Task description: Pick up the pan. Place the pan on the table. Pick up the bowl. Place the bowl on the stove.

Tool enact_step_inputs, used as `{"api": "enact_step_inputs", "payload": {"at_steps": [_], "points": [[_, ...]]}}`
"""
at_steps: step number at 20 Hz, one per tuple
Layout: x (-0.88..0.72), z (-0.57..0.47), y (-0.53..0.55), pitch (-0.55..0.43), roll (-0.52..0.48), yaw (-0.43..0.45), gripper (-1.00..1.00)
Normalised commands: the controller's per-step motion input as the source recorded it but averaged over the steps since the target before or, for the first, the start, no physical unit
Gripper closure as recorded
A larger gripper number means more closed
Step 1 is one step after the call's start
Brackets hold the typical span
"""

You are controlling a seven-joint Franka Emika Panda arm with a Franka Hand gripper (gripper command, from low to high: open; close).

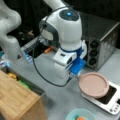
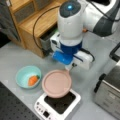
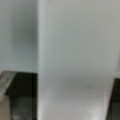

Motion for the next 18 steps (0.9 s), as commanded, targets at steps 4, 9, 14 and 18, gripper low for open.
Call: {"api": "enact_step_inputs", "payload": {"at_steps": [4, 9, 14, 18], "points": [[-0.62, -0.1, -0.15, -0.155, 0.088, 0.03, 1.0], [-0.61, -0.13, -0.07, -0.2, 0.1, 0.007, 1.0], [-0.46, -0.12, 0.0, -0.234, 0.093, -0.008, 1.0], [-0.33, -0.16, 0.04, -0.246, 0.076, -0.02, 1.0]]}}
